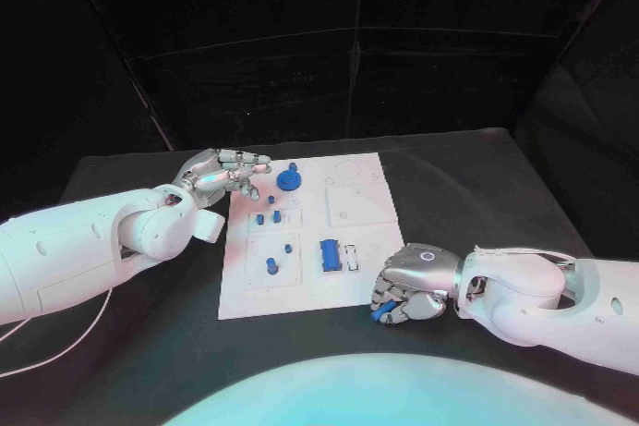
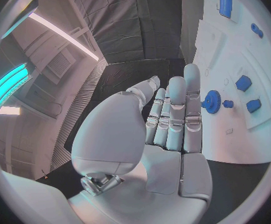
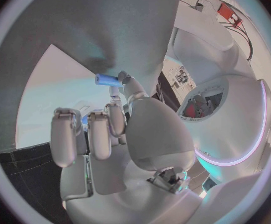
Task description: Assemble the parts on the task board
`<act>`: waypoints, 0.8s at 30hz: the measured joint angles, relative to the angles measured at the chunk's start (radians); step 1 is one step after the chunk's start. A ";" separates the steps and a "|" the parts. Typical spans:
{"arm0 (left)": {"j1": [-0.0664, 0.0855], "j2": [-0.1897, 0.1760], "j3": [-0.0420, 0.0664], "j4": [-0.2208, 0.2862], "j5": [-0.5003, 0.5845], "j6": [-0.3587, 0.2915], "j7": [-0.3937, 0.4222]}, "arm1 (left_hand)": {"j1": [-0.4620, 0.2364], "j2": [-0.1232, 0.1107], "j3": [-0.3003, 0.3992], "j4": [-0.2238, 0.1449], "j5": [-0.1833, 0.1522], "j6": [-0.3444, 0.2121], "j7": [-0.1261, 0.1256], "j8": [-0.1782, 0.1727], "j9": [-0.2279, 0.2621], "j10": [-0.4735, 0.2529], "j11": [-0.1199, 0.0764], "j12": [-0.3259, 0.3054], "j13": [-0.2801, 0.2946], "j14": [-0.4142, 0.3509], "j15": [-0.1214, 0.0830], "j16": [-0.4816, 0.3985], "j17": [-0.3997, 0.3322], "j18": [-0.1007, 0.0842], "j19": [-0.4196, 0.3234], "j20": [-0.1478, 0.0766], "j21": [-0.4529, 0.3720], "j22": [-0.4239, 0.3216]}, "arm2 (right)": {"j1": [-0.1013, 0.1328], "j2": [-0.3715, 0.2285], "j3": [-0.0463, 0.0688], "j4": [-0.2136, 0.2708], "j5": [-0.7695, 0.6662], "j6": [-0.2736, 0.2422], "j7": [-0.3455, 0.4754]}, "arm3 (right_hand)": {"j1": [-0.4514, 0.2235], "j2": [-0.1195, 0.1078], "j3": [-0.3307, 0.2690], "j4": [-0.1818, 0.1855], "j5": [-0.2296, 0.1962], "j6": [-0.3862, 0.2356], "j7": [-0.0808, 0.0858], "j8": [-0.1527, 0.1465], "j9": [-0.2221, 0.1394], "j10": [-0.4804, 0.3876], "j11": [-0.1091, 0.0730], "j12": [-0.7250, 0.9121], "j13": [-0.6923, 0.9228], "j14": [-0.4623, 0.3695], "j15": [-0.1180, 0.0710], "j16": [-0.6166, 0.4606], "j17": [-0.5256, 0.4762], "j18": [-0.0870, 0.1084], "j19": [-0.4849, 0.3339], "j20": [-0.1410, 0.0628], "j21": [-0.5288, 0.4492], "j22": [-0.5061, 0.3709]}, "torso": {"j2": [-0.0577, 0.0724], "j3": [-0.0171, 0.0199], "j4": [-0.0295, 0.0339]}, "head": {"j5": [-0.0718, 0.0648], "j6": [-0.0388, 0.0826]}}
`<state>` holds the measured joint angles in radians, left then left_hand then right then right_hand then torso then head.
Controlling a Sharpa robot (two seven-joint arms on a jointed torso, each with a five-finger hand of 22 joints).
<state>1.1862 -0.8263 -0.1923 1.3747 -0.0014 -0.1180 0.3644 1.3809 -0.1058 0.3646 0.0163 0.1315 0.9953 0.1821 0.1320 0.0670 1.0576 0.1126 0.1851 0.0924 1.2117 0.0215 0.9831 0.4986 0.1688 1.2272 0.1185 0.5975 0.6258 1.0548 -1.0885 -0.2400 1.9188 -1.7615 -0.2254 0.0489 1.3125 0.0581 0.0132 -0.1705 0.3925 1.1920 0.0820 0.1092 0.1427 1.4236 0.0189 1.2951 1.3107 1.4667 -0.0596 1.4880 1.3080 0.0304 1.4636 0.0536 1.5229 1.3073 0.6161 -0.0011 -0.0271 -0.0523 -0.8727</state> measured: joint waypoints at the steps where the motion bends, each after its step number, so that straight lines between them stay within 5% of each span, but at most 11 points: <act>1: 0.000 0.000 0.000 0.000 0.000 0.000 0.000 | 0.000 0.000 0.000 0.000 0.000 0.000 0.000 0.000 0.000 0.000 0.000 0.000 0.000 0.000 0.000 0.000 0.000 0.000 0.000 0.000 0.000 0.000 | 0.000 -0.005 0.000 0.002 0.005 -0.009 0.002 | 0.000 0.000 0.000 0.000 -0.006 0.000 0.000 0.000 0.000 0.003 -0.003 0.000 0.000 0.000 0.000 0.000 0.000 0.000 0.000 0.000 0.000 0.000 | 0.000 0.0000 0.0000 | 0.000 0.000; 14: 0.000 0.003 0.000 0.000 0.000 0.001 -0.001 | 0.000 0.000 0.000 0.000 0.000 0.000 0.000 0.000 0.000 0.000 0.000 0.000 0.000 0.000 0.000 0.000 0.000 0.000 0.000 0.000 0.000 0.000 | 0.008 -0.016 0.000 -0.039 0.178 -0.145 0.003 | -0.005 -0.003 0.010 0.015 0.000 0.004 -0.004 -0.002 -0.005 0.010 -0.010 0.000 -0.001 0.000 0.000 0.000 0.000 0.000 0.004 -0.004 0.000 0.000 | 0.002 0.0000 0.0001 | -0.005 0.000; 24: 0.000 0.002 0.000 0.007 0.000 0.000 -0.002 | 0.000 0.000 0.000 0.000 0.000 0.000 0.000 0.000 0.000 0.000 0.000 0.000 0.000 0.000 0.000 0.000 0.000 0.000 0.000 0.000 0.000 0.000 | 0.012 0.047 0.001 -0.110 0.291 -0.280 -0.072 | -0.024 -0.005 0.014 0.027 0.000 0.005 -0.007 0.002 -0.006 0.017 -0.018 0.006 -0.002 0.000 0.000 0.000 0.000 0.000 0.004 -0.003 0.000 0.000 | 0.003 0.0002 0.0007 | -0.007 0.000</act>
<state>1.1860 -0.8241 -0.1925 1.3812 -0.0014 -0.1176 0.3620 1.3809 -0.1058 0.3646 0.0163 0.1315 0.9953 0.1822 0.1320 0.0670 1.0576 0.1126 0.1851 0.0925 1.2117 0.0215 0.9831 0.4988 0.1687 1.2272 0.1185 0.5975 0.6258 1.0671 -1.0418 -0.2391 1.8091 -1.4703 -0.5057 -0.0235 1.2888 0.0530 0.0273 -0.1434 0.3926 1.1969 0.0754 0.1114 0.1369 1.4410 0.0012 1.3013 1.3091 1.4667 -0.0595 1.4879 1.3077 0.0305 1.4671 0.0502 1.5228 1.3073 0.6194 -0.0009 -0.0265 -0.0589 -0.8727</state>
